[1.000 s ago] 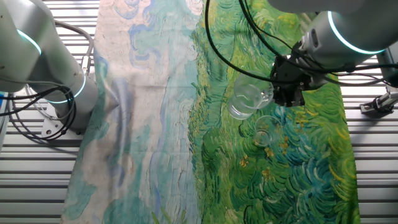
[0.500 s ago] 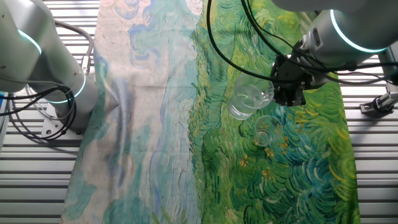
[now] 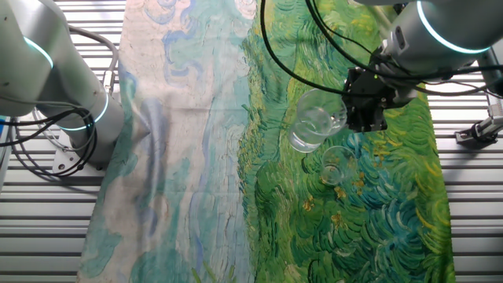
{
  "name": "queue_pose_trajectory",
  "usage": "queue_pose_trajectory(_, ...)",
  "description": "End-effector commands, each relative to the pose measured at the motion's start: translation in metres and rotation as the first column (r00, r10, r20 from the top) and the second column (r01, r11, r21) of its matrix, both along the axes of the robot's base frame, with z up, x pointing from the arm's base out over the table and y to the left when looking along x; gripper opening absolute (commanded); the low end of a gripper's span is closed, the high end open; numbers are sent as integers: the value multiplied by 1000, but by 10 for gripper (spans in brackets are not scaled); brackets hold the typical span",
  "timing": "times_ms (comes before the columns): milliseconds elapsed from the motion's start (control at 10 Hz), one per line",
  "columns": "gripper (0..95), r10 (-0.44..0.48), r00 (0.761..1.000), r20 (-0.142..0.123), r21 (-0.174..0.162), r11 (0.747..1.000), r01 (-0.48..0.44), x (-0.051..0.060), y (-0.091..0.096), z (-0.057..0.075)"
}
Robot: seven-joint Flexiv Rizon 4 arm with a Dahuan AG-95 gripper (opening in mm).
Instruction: Pour the water from one cup into another empty cup
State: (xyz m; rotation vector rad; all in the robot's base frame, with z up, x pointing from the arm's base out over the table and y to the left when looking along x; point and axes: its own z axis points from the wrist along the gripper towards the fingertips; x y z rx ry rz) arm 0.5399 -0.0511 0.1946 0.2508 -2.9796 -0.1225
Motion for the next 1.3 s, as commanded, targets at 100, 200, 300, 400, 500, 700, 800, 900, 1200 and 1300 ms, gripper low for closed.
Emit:
queue_pose_trajectory(100, 0, 33, 999, -2, -19, 999, -33, 0, -1, 0)
queue_pose_trajectory(200, 0, 38, 999, 2, -19, 999, -38, 0, -1, 0)
queue_pose_trajectory(300, 0, 47, 999, 5, -25, 999, -47, 4, -15, 1)
queue_pose_trajectory(400, 0, 51, 999, 8, -25, 998, -50, 8, -33, 3)
queue_pose_trajectory(500, 0, 53, 999, 12, -27, 998, -52, 11, -46, 2)
queue_pose_trajectory(700, 0, 67, 998, 15, -39, 997, -67, 16, -65, 0)
queue_pose_trajectory(800, 0, 74, 997, 15, -38, 997, -73, 19, -73, 0)
queue_pose_trajectory(900, 0, 82, 997, 14, -41, 996, -81, 23, -80, -1)
queue_pose_trajectory(1200, 0, 108, 994, 14, -47, 993, -108, 37, -102, -2)
queue_pose_trajectory(1300, 0, 116, 993, 15, -46, 992, -116, 40, -108, -3)
